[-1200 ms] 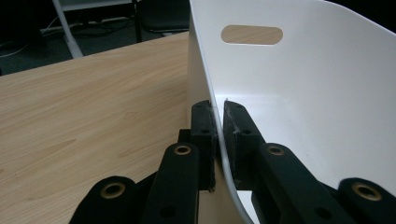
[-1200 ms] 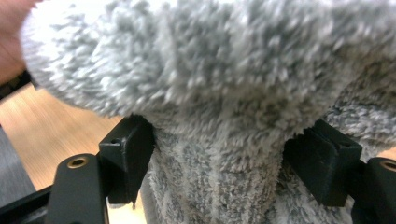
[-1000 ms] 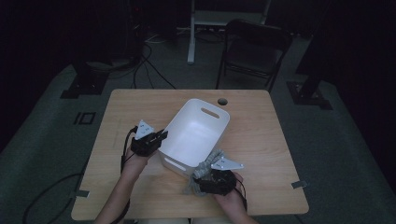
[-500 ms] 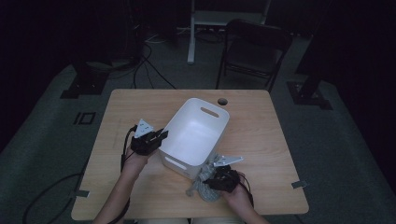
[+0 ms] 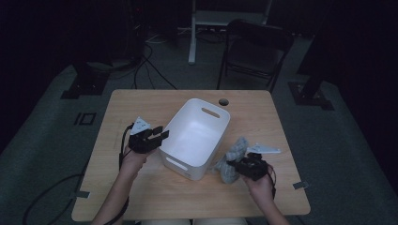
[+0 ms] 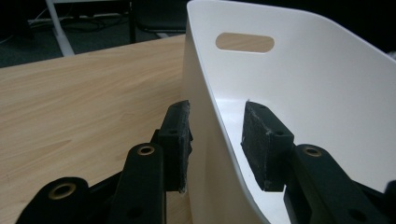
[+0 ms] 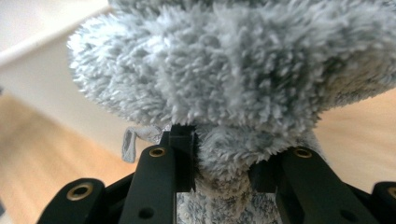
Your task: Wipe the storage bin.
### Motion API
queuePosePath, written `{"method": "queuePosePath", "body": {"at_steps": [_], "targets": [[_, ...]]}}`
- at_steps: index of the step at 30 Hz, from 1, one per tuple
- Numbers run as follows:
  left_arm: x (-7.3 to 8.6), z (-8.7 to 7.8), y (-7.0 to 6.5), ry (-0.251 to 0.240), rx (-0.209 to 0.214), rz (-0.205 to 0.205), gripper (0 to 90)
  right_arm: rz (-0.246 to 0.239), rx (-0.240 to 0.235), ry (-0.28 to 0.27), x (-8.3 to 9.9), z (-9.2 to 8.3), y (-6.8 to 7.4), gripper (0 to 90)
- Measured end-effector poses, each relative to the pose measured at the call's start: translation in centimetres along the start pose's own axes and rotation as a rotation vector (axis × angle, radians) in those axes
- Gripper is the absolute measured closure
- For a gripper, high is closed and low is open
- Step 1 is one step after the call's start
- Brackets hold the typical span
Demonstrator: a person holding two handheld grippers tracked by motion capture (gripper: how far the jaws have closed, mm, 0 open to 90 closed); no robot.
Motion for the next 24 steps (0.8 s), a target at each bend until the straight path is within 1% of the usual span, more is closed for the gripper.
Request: {"method": "queuePosePath", "body": {"at_steps": [1,2,3,4,5,6,7,8,9,10,11,12,13,14,15,16,17,18,19,20,21,22,23,24], "targets": [[-0.1,-0.1,0.1,-0.002,-0.002,0.000,58.5,0.019,0.004,-0.025,-0.4,-0.6,-0.6,67.7],[-0.1,-0.2,0.2,-0.003,0.003,0.000,58.0,0.026,0.014,-0.036,-0.7,-1.1,-1.2,67.7],[-0.2,-0.4,0.3,-0.002,0.009,0.001,51.7,0.034,0.046,-0.061,-1.3,-1.9,-2.4,67.7],[-0.2,-0.4,0.3,-0.002,0.009,0.001,49.4,0.034,0.046,-0.061,-1.3,-1.9,-2.4,67.7],[-0.5,-0.7,0.2,-0.009,0.019,0.004,48.2,0.048,0.070,-0.076,-2.0,-2.4,-3.6,67.8],[-0.5,-0.7,0.2,-0.009,0.019,0.004,45.0,0.048,0.070,-0.076,-2.0,-2.4,-3.6,67.8],[-0.6,-0.9,0.2,-0.017,0.025,-0.003,44.0,0.064,0.093,-0.087,-2.6,-2.7,-4.8,67.7],[-0.8,-1.1,0.1,-0.024,0.033,-0.009,44.0,0.064,0.093,-0.087,-2.6,-2.7,-4.8,67.7],[-0.9,-1.4,0.1,-0.030,0.054,-0.011,37.9,0.079,0.118,-0.106,-3.3,-3.0,-5.9,67.7],[-1.1,-1.6,0.0,-0.036,0.066,-0.021,37.9,0.079,0.118,-0.106,-3.3,-3.0,-5.9,67.7],[-1.2,-1.7,0.1,-0.037,0.060,-0.028,37.9,0.084,0.132,-0.124,-4.0,-3.2,-6.8,67.6],[-1.3,-1.8,0.1,-0.043,0.056,-0.027,37.9,0.084,0.132,-0.124,-4.0,-3.2,-6.8,67.6],[-1.3,-1.9,0.1,-0.043,0.054,-0.026,36.6,0.082,0.148,-0.126,-4.3,-3.3,-7.2,67.6],[-1.3,-1.9,0.2,-0.045,0.055,-0.035,36.1,0.076,0.160,-0.124,-4.5,-3.2,-7.8,67.6],[-1.2,-1.8,0.2,-0.045,0.055,-0.035,32.6,0.077,0.196,-0.112,-4.8,-2.8,-9.0,67.6],[-1.2,-1.8,0.2,-0.045,0.055,-0.035,32.2,0.077,0.196,-0.112,-4.8,-2.8,-9.0,67.6],[-1.2,-1.8,0.2,-0.040,0.054,-0.030,31.9,0.079,0.217,-0.101,-4.8,-2.1,-10.3,67.6],[-1.2,-1.8,0.2,-0.043,0.051,-0.027,31.9,0.079,0.217,-0.101,-4.8,-2.1,-10.3,67.6],[-1.2,-1.8,0.2,-0.044,0.053,-0.032,29.3,0.101,0.244,-0.085,-4.8,-1.1,-11.7,67.5],[-1.2,-1.8,0.2,-0.044,0.056,-0.033,29.3,0.101,0.244,-0.085,-4.8,-1.1,-11.7,67.5],[-1.2,-1.9,0.2,-0.054,0.047,-0.026,28.3,0.111,0.272,-0.062,-4.7,0.1,-13.1,67.3],[-1.2,-1.9,0.2,-0.054,0.047,-0.026,28.3,0.111,0.272,-0.062,-4.7,0.1,-13.1,67.3],[-1.2,-1.9,0.2,-0.058,0.037,-0.011,27.3,0.132,0.290,-0.044,-4.5,1.2,-14.3,67.0],[-1.2,-1.9,0.2,-0.058,0.037,-0.011,25.6,0.132,0.290,-0.044,-4.5,1.2,-14.3,67.0]]}}
Point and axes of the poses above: each handheld gripper's, and its own axes: z roughly forward along the jaws, x roughly out of its underside, y roughly to its left, the point moved 7 cm from there along z, roughly forward along the jaws, and after that the axes turned 1 degree about x, right-handed, at the moved point
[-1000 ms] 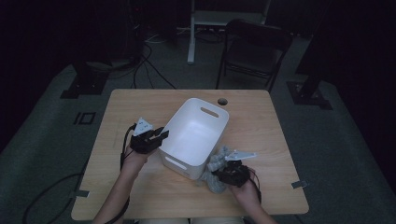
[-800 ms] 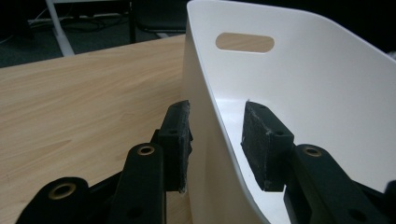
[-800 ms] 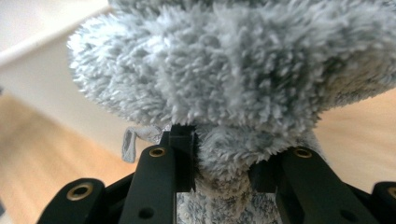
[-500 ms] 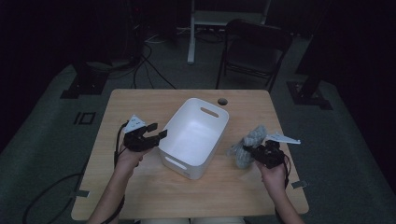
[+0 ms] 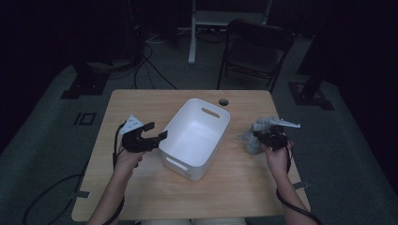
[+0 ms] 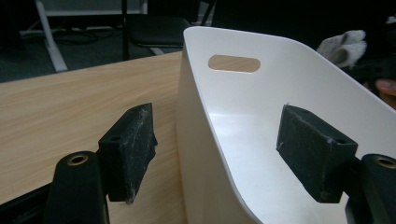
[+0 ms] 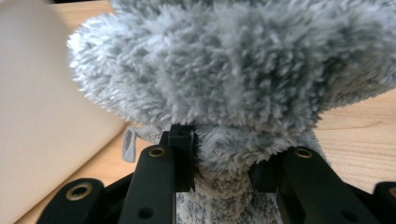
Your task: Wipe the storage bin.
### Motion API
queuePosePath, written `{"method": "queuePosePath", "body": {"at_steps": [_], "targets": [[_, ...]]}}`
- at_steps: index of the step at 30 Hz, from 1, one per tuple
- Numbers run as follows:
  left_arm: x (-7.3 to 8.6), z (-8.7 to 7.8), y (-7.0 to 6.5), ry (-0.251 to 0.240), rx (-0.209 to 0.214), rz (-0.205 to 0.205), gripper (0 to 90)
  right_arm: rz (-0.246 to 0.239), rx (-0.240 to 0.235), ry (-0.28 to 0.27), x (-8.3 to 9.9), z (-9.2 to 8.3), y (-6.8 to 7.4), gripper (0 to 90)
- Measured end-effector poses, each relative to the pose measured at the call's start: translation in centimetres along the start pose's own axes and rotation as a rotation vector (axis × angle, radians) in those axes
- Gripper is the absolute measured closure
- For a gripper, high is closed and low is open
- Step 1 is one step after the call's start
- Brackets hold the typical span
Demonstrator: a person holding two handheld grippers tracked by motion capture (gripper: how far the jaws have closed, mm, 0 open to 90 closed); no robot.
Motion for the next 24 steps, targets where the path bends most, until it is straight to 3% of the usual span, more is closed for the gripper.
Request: {"method": "queuePosePath", "body": {"at_steps": [3,7,9,10,12,14,15,16,17,20,22,24], "targets": [[0.0,-0.1,0.1,-0.007,-0.006,-0.005,24.6,0.041,-0.003,0.026,0.0,1.9,-0.8,66.4],[0.2,-0.1,0.3,0.005,0.001,-0.020,20.0,0.016,0.044,0.090,0.1,4.8,-1.2,64.1],[0.2,-0.2,0.3,0.009,-0.001,-0.019,19.7,0.015,0.081,0.105,0.1,6.6,-1.5,58.2],[0.2,-0.2,0.3,0.009,-0.001,-0.019,19.7,0.015,0.081,0.105,0.1,6.6,-1.5,58.2],[0.2,-0.4,0.4,0.012,-0.003,-0.018,19.6,0.016,0.091,0.114,-0.3,7.4,-1.5,49.8],[0.2,-0.5,0.5,-0.002,-0.010,-0.009,19.7,0.010,0.079,0.121,-0.7,7.6,-1.3,45.0],[0.2,-0.7,0.6,-0.011,-0.016,-0.002,19.6,0.002,0.077,0.107,-1.3,7.5,-1.1,37.0],[0.2,-0.7,0.6,-0.011,-0.016,-0.002,19.7,0.002,0.077,0.107,-1.3,7.5,-1.1,37.0],[0.2,-0.7,0.6,-0.019,-0.018,0.004,19.6,-0.021,0.058,0.117,-1.7,7.3,-0.7,29.8],[0.3,-0.6,0.7,-0.015,-0.021,0.020,19.7,-0.040,0.068,0.107,-2.1,6.9,-0.5,26.3],[0.4,-0.6,0.7,-0.010,-0.013,0.014,19.6,-0.043,0.046,0.079,-2.6,6.5,-0.3,17.5],[0.5,-0.6,0.7,0.007,-0.015,0.021,19.6,-0.039,0.021,0.058,-2.9,6.1,-0.1,16.1]]}}
Point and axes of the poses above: each handheld gripper's, and its own axes: z roughly forward along the jaws, x roughly out of its underside, y roughly to its left, the point moved 7 cm from there along z, roughly forward along the jaws, and after that the axes turned 1 degree about x, right-handed, at the moved point
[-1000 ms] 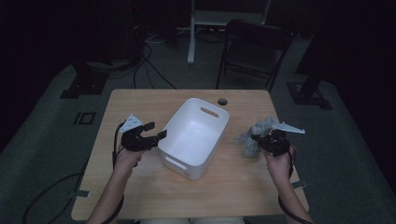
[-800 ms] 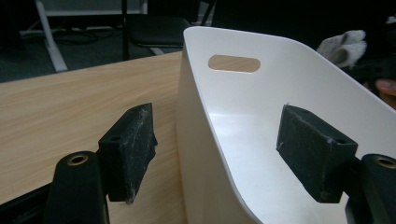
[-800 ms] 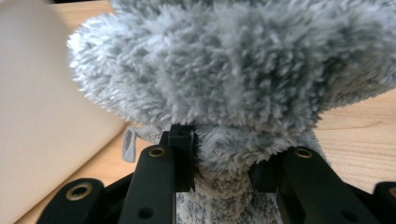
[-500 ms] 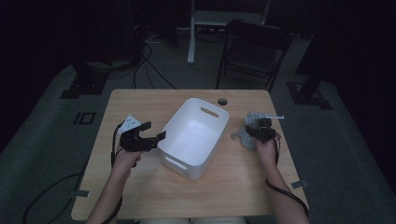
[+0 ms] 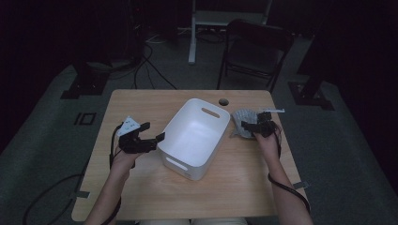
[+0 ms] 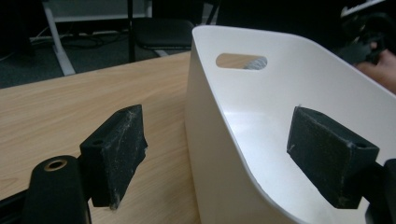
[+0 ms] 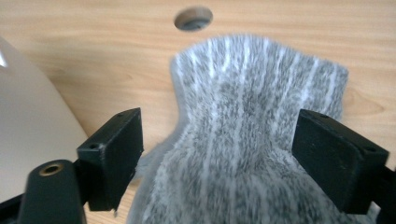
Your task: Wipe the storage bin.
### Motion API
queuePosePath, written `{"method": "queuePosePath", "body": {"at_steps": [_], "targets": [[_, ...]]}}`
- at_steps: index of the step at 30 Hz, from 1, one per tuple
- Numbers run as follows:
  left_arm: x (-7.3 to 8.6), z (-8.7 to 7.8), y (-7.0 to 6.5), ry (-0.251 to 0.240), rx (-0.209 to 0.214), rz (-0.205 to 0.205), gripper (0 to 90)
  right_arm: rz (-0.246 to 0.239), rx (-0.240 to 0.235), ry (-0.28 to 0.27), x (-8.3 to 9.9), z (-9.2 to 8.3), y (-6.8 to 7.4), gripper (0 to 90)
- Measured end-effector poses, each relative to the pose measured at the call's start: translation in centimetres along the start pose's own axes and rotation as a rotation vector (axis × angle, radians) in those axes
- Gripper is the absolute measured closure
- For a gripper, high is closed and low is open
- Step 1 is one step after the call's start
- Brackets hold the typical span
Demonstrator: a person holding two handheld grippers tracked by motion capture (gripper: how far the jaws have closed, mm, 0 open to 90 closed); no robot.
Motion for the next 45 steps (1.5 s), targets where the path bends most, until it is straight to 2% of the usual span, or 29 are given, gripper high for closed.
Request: {"method": "queuePosePath", "body": {"at_steps": [1,3,7,9,11,14,15,18,21,26,28,31,33,37,38,39,40,42,45], "targets": [[0.1,0.0,0.0,0.009,0.001,-0.003,19.6,-0.006,0.012,-0.010,-0.1,-0.1,0.0,16.0],[0.1,-0.3,0.0,0.005,0.019,-0.024,19.4,-0.042,-0.022,-0.006,0.0,-0.4,0.2,13.1],[0.2,-0.9,0.0,0.005,0.026,-0.035,19.4,-0.051,-0.034,-0.010,0.4,-0.7,0.3,12.5],[0.1,-1.4,0.1,0.005,0.023,-0.032,19.0,-0.054,-0.060,-0.010,0.7,-1.3,0.4,13.3],[0.1,-2.0,0.1,-0.010,0.035,-0.036,19.0,-0.066,-0.060,-0.013,0.8,-1.6,0.5,13.3],[0.4,-2.9,0.5,-0.018,0.029,-0.034,19.0,-0.086,-0.072,-0.027,1.1,-2.6,0.8,13.3],[0.6,-3.6,0.6,-0.031,0.043,-0.037,19.0,-0.095,-0.086,-0.030,1.4,-3.1,1.0,13.3],[0.9,-4.1,0.6,-0.026,0.038,-0.027,19.0,-0.093,-0.109,-0.026,1.8,-3.5,1.1,13.3],[1.6,-4.8,0.6,-0.008,0.027,-0.009,19.0,-0.120,-0.112,-0.020,2.8,-4.4,1.0,13.3],[2.9,-5.9,0.5,0.025,0.012,0.021,19.0,-0.106,-0.146,-0.031,3.6,-5.5,1.3,13.3],[3.5,-6.2,0.4,0.037,0.009,0.034,19.0,-0.114,-0.147,-0.033,4.0,-6.0,1.6,13.4],[4.8,-6.6,0.2,0.074,0.011,0.054,19.0,-0.118,-0.184,-0.028,4.8,-6.7,2.3,13.3],[5.6,-6.6,0.0,0.092,0.021,0.057,19.0,-0.136,-0.226,-0.036,5.6,-7.7,3.2,13.4],[7.7,-6.6,-0.2,0.149,0.020,0.067,19.0,-0.157,-0.250,-0.025,6.7,-8.4,4.2,13.4],[7.7,-6.6,-0.2,0.149,0.020,0.067,19.0,-0.168,-0.258,-0.019,7.1,-8.6,4.5,13.3],[8.5,-6.6,-0.2,0.162,0.022,0.062,19.0,-0.168,-0.258,-0.019,7.1,-8.6,4.5,13.3],[9.0,-6.5,-0.2,0.171,0.021,0.056,19.0,-0.184,-0.276,-0.012,7.9,-9.0,5.0,13.3],[9.9,-6.5,-0.1,0.194,0.011,0.061,19.0,-0.189,-0.300,-0.005,9.0,-9.4,5.7,13.3],[11.0,-6.4,0.0,0.229,-0.021,0.081,19.0,-0.207,-0.311,0.024,10.6,-9.7,6.3,13.0]]}}
Point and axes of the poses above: each handheld gripper's, and its own axes: z roughly forward along the jaws, x roughly out of its underside, y roughly to its left, the point moved 7 cm from there along z, roughly forward along the jaws, and after that the axes turned 1 degree about x, right-handed, at the moved point
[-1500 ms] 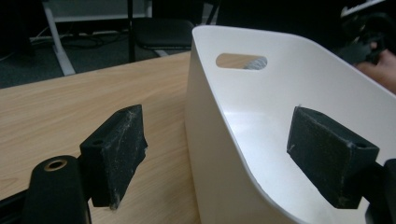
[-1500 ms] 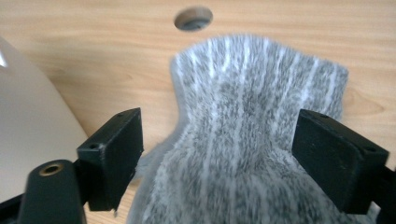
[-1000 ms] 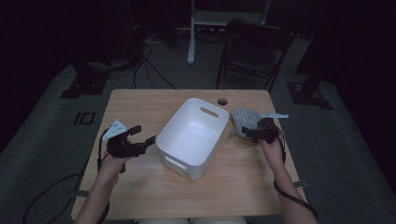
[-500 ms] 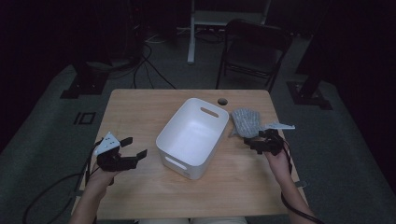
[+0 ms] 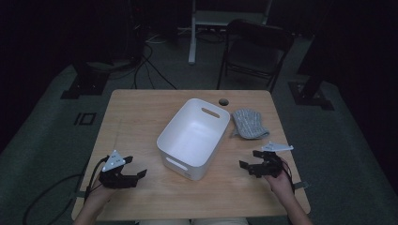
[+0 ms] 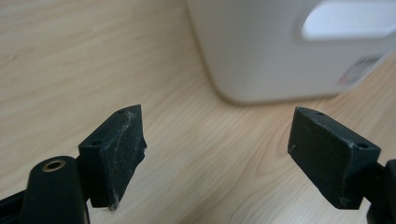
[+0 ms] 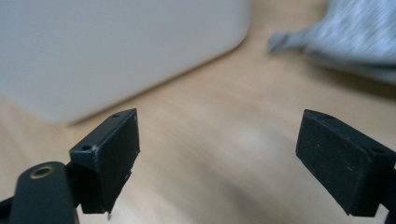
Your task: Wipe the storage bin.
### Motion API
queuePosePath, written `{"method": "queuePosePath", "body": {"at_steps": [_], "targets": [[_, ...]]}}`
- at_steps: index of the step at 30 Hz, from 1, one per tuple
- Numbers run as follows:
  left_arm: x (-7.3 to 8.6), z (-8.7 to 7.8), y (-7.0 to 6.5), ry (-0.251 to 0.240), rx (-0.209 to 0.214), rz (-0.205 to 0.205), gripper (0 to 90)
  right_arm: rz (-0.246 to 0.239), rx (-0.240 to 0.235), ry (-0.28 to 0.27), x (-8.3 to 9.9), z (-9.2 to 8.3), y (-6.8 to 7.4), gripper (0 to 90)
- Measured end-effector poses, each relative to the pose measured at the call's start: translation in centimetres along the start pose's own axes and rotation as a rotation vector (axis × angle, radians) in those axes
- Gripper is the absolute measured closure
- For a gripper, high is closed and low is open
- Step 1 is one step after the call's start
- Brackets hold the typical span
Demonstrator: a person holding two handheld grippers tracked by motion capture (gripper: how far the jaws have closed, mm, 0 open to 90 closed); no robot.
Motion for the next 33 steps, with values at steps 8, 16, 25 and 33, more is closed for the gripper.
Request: {"method": "queuePosePath", "body": {"at_steps": [8,16,25,33], "targets": [[2.2,0.3,0.2,0.050,-0.058,-0.009,19.0,-0.023,-0.008,0.033,3.2,-0.8,0.8,12.3],[3.7,0.0,1.6,0.065,-0.160,-0.078,19.0,-0.010,0.140,0.018,5.9,-2.0,-1.1,11.7],[5.2,0.7,2.7,0.110,-0.225,-0.114,19.0,0.037,0.230,0.032,7.1,-1.5,-2.9,11.7],[6.0,1.3,2.6,0.144,-0.233,-0.113,19.0,0.046,0.276,0.042,6.9,-1.0,-3.4,11.7]]}}
Point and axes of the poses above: each handheld gripper's, and its own axes: z roughly forward along the jaws, x roughly out of its underside, y roughly to its left, the point moved 7 cm from there along z, roughly forward along the jaws, and after that the axes turned 1 degree about x, right-handed, at the moved point
